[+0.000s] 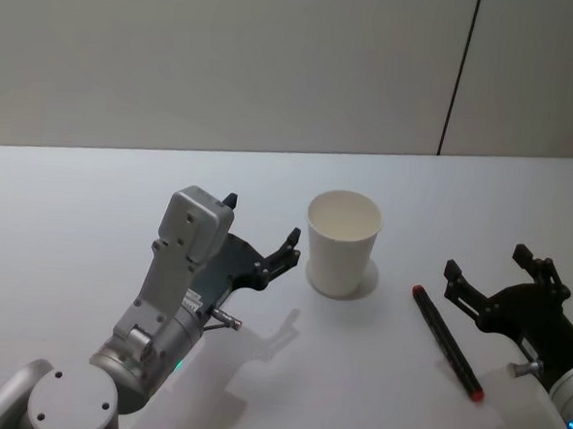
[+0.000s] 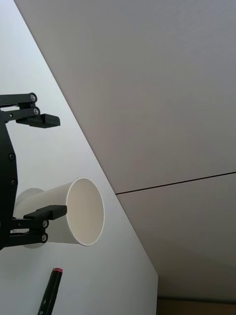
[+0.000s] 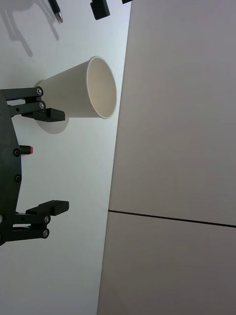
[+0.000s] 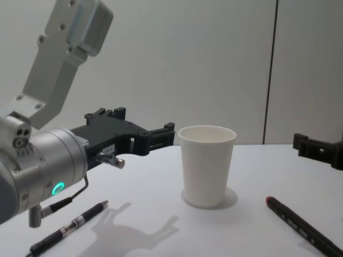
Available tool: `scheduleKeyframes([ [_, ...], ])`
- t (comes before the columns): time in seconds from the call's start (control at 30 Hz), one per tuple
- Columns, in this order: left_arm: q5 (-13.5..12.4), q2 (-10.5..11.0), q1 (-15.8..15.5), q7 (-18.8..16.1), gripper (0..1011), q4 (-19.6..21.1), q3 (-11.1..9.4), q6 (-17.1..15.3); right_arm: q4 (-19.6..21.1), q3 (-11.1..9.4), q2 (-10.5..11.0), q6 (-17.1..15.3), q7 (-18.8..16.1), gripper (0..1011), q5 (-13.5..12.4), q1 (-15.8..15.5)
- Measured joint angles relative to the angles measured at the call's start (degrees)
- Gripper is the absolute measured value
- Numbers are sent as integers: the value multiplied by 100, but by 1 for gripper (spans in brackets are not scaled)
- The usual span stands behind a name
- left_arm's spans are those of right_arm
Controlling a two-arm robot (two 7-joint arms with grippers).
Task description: Place the pen into the pen holder.
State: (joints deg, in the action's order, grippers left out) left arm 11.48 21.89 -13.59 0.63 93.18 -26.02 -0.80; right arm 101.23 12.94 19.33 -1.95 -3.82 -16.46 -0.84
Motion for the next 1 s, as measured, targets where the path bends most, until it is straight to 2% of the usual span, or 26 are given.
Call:
scheduleKeyframes([
  [1.0, 0, 0, 0, 0, 1000, 0, 0, 0, 0, -1, -1, -3, 0, 1002, 1, -1],
])
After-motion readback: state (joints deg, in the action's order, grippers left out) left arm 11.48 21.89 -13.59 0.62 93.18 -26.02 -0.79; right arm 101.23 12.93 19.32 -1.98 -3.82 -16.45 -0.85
